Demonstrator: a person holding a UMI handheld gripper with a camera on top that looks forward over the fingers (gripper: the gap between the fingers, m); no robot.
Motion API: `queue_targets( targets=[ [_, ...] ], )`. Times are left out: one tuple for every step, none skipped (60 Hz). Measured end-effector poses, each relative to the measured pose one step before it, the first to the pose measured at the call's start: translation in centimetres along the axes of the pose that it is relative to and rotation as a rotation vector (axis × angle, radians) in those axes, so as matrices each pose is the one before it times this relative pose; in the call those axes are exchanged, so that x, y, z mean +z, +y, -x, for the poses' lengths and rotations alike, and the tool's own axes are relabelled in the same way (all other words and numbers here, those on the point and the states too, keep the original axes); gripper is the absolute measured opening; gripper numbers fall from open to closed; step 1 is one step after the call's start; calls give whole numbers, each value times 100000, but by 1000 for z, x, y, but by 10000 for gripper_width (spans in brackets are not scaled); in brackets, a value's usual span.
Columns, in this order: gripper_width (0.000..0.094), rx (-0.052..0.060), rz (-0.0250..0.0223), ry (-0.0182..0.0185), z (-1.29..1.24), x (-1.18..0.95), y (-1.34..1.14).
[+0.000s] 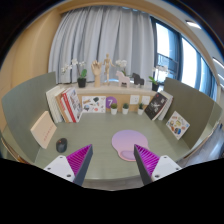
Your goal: Arrange mouse
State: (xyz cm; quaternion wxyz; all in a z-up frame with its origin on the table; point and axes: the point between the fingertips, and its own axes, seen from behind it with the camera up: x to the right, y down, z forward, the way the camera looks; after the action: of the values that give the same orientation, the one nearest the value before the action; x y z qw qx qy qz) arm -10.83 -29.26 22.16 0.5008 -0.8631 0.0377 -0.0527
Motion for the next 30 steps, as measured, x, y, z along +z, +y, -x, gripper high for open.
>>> queue_targets(
  targets=[
    [832, 607, 1260, 65, 364, 294, 988],
    [830, 488, 1201, -28, 382, 280, 892],
    [829, 380, 1123, -99, 392, 259, 872],
    [828, 353, 1071, -150, 418, 278, 821],
    [825, 325, 1063, -219, 465, 245, 771],
    [819, 350, 1088, -431, 563, 288, 779],
    [818, 352, 1263, -566, 627, 293, 805],
    [817, 146, 1732, -945, 454, 169, 667],
    [817, 31, 1535, -746, 601, 303, 788],
    [818, -228, 1402, -658, 642, 304, 723],
    [818, -526, 1265, -656, 678, 323, 658],
    [817, -717, 1205, -705, 732, 344, 617],
    [817, -760, 1310, -776, 751, 313, 617],
    [817, -712, 1353, -671, 711, 362, 608],
    [818, -545, 1461, -551, 714, 383, 568],
    [818, -436, 1475, -497, 721, 388, 536],
    [819, -453, 1365, -644, 753, 422, 458],
    [820, -515, 1127, -895, 848, 448, 367],
    [820, -529, 984, -1002, 831, 419, 317],
    [820, -387, 974, -1016, 850, 470, 277],
    [821, -314, 994, -936, 832, 508, 274],
    [825, -305, 1002, -936, 791, 504, 246],
    [828, -424, 944, -935, 771, 512, 190],
    [832, -516, 898, -903, 768, 547, 150],
    [831, -604, 800, -906, 730, 557, 114],
    [829, -710, 783, -777, 654, 551, 89],
    [830, -740, 718, -678, 612, 554, 51],
    [832, -704, 692, -508, 527, 520, -1],
    [831, -717, 616, -423, 500, 536, -38],
    [831, -628, 574, -356, 510, 574, -75]
  ],
)
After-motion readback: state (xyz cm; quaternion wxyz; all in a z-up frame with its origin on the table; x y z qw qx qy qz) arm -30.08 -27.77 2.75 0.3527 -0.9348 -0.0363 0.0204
